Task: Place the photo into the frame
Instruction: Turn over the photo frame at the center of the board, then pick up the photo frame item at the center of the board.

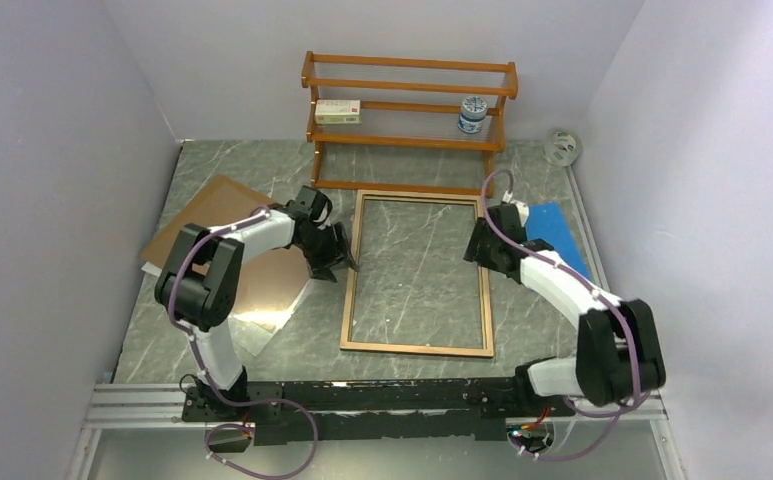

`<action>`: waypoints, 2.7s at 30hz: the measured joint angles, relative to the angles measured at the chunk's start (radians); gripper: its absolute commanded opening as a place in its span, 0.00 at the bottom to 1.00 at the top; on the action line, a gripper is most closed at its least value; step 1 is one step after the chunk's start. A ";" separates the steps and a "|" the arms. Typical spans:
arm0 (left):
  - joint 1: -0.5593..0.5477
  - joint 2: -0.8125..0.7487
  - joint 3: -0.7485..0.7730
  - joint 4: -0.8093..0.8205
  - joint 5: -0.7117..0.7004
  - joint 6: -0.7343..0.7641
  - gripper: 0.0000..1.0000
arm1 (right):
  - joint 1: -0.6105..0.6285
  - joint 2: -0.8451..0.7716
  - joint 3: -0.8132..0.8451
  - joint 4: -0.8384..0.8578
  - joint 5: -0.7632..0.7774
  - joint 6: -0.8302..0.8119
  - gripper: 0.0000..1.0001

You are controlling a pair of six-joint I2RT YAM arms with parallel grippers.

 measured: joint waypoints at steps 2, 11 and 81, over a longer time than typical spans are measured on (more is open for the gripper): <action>-0.003 -0.038 -0.006 -0.046 -0.057 0.011 0.76 | 0.000 -0.065 0.010 -0.022 -0.002 0.001 0.66; 0.072 -0.267 -0.019 -0.214 -0.307 0.037 0.81 | 0.021 -0.073 0.126 0.002 -0.209 0.032 0.61; 0.394 -0.348 -0.308 -0.233 -0.424 -0.030 0.48 | 0.477 0.988 1.147 -0.118 -1.044 0.016 0.23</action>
